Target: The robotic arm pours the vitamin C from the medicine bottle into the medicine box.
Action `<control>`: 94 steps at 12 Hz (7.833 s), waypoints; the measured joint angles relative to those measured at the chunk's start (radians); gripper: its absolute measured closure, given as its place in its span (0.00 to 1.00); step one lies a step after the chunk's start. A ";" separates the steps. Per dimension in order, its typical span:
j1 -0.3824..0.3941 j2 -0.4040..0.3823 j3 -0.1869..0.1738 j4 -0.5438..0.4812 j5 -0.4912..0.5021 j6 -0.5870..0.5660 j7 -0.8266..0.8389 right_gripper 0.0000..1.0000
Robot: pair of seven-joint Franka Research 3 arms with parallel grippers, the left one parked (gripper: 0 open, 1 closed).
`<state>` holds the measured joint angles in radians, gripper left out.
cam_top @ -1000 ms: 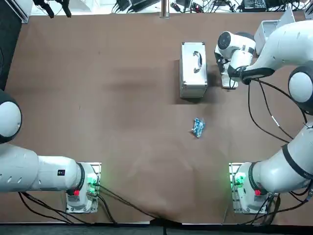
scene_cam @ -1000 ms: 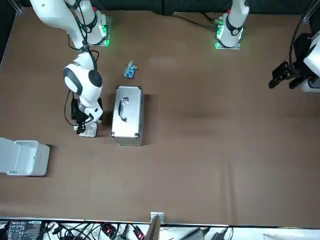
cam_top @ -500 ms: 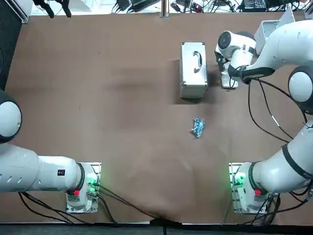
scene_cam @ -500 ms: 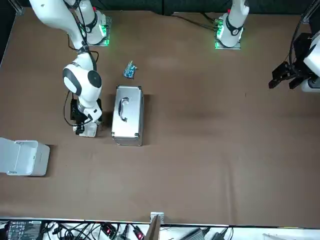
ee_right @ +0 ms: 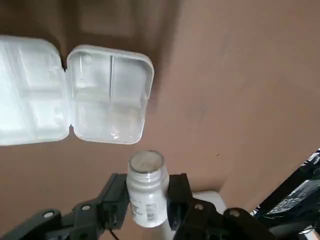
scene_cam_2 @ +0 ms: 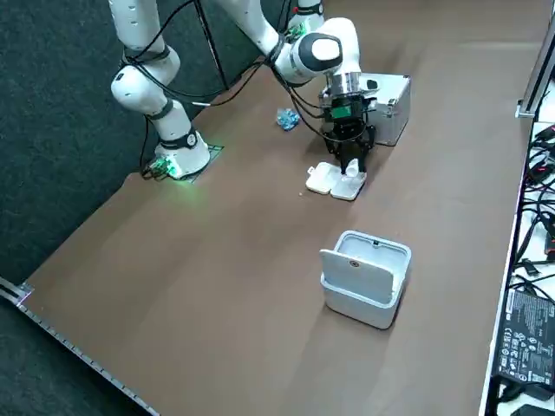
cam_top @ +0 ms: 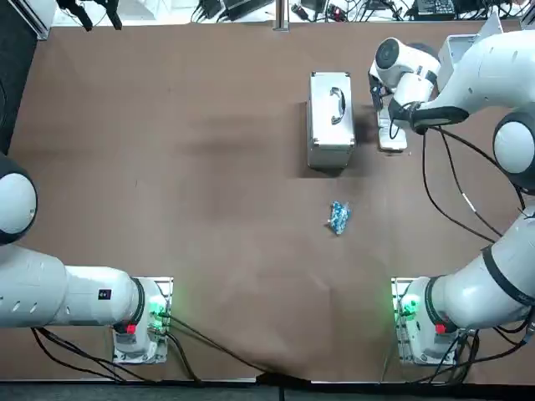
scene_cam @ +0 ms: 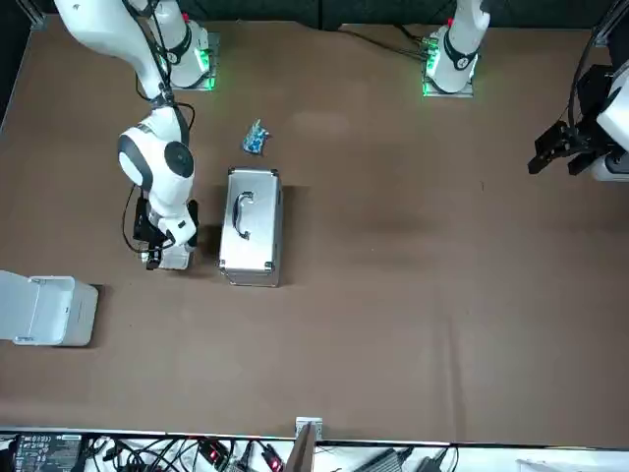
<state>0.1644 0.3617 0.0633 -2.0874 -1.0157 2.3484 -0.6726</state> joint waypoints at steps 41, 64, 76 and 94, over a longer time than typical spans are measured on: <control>-0.231 -0.187 -0.016 -0.026 1.029 0.111 -0.630 0.57; -0.463 -0.081 -0.149 -0.125 2.337 -0.102 -1.758 0.57; -0.655 0.081 -0.152 -0.194 2.493 -0.304 -2.053 0.57; -0.676 0.208 -0.151 -0.171 2.640 -0.335 -2.078 0.56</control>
<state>-0.5114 0.5696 -0.0878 -2.2588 1.6248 2.0132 -2.7510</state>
